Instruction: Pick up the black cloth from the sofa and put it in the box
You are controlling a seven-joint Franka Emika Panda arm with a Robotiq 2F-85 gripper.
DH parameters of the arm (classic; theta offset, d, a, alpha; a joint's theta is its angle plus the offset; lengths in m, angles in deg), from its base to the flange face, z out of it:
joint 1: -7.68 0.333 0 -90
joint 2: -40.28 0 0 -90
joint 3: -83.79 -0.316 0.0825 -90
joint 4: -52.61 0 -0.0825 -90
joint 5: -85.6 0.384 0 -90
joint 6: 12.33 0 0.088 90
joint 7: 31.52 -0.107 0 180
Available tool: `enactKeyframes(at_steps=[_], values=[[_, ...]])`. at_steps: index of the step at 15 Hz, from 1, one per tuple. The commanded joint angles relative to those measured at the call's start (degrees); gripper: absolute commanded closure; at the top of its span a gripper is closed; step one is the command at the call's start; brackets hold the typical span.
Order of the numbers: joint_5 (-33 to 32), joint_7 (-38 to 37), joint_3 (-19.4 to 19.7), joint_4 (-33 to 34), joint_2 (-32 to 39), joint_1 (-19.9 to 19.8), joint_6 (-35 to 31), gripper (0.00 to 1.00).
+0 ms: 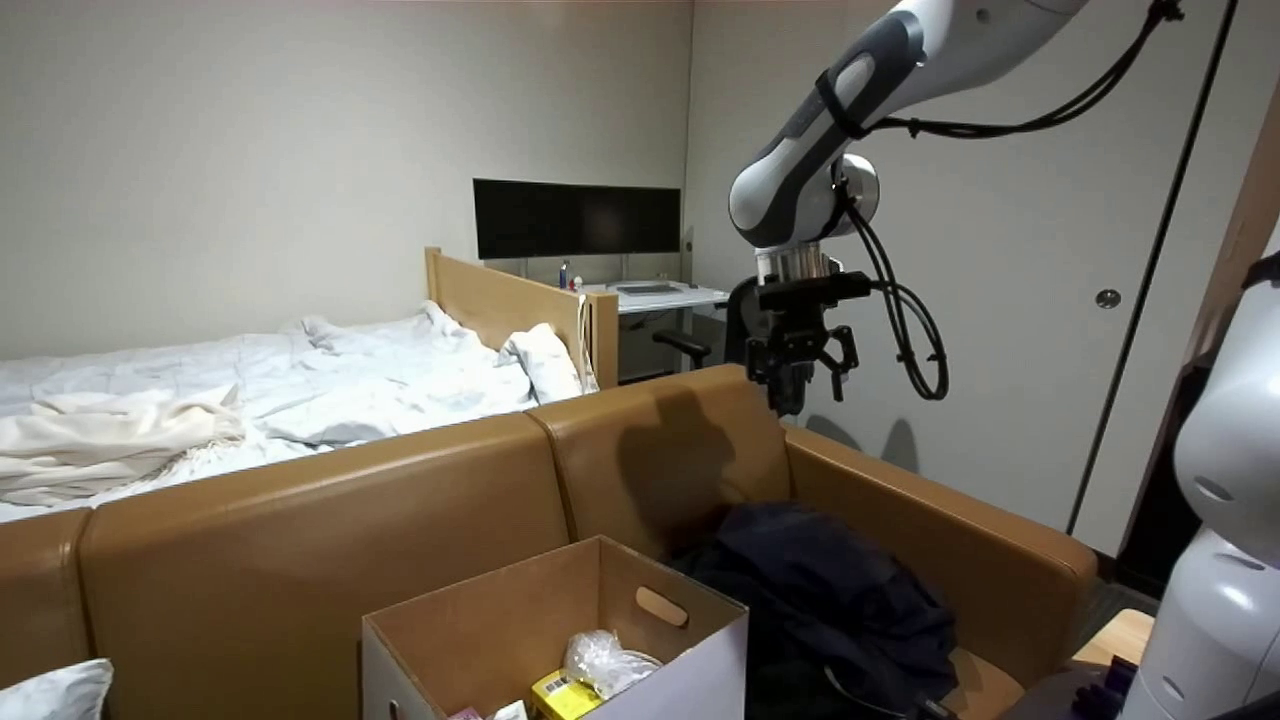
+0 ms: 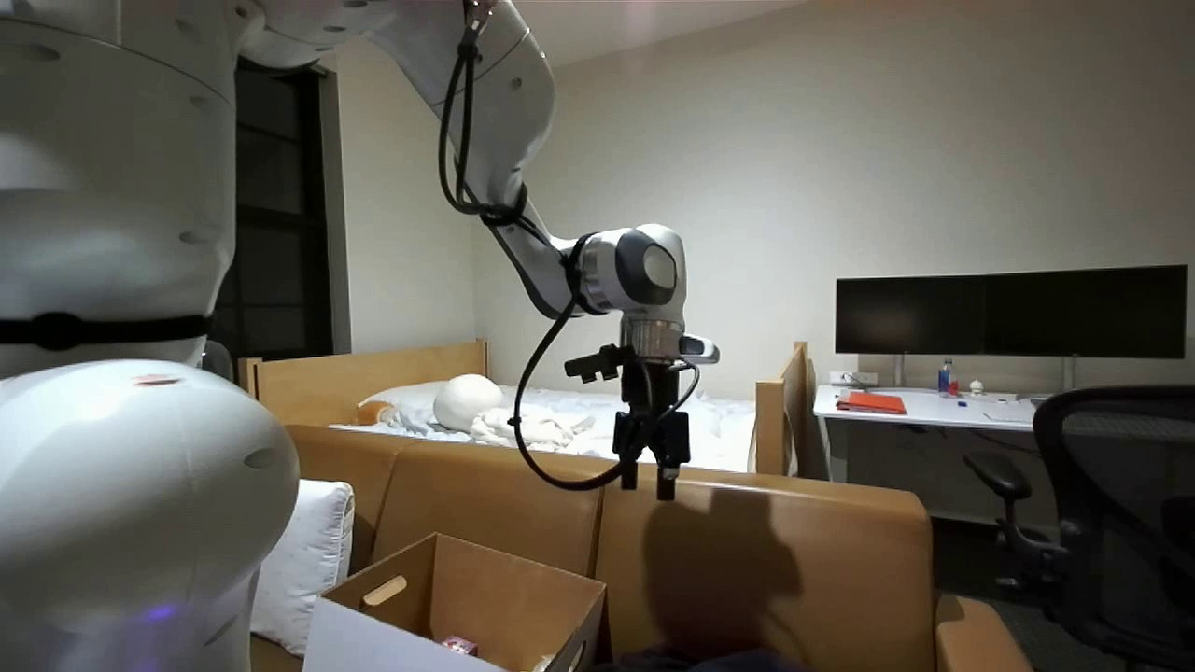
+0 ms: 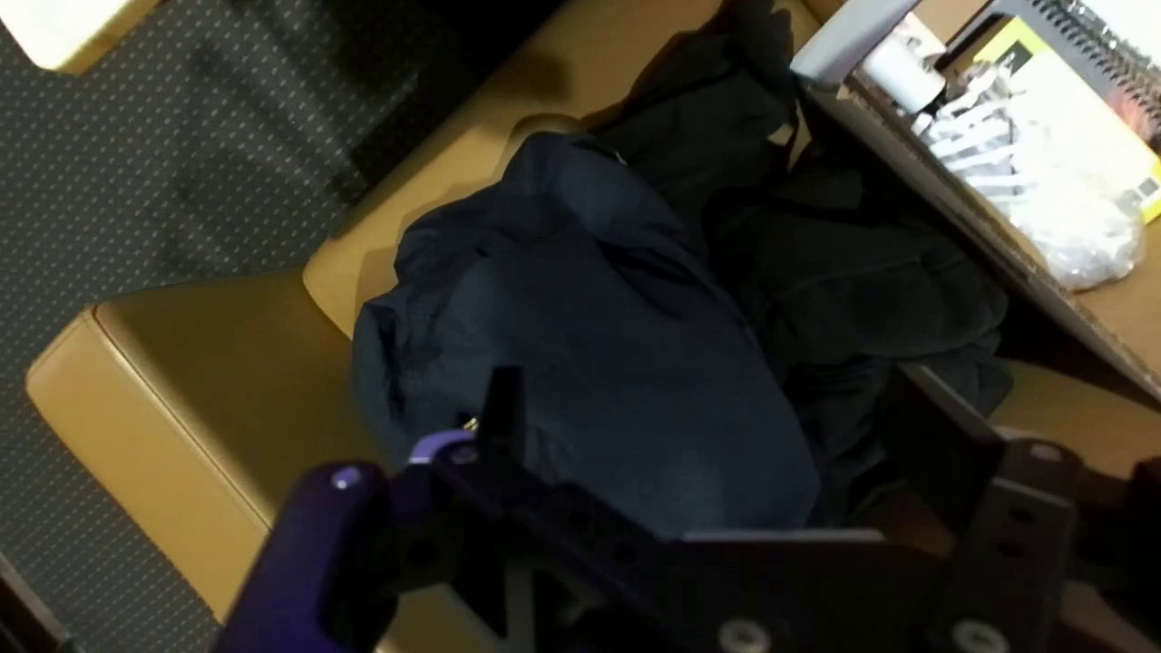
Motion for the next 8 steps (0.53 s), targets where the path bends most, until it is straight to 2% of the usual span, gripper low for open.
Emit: enactKeyframes(at_steps=[1, 4, 8], values=[[-2.8, -2.8, 2.4, 5.0, 7.4, -0.9, -5.6, 0.00], [-0.8, -0.4, 4.6, 9.5, 12.9, -1.5, -4.8, 0.00], [4.6, 6.8, 5.3, 15.2, 19.3, -3.8, 2.8, 0.00]])
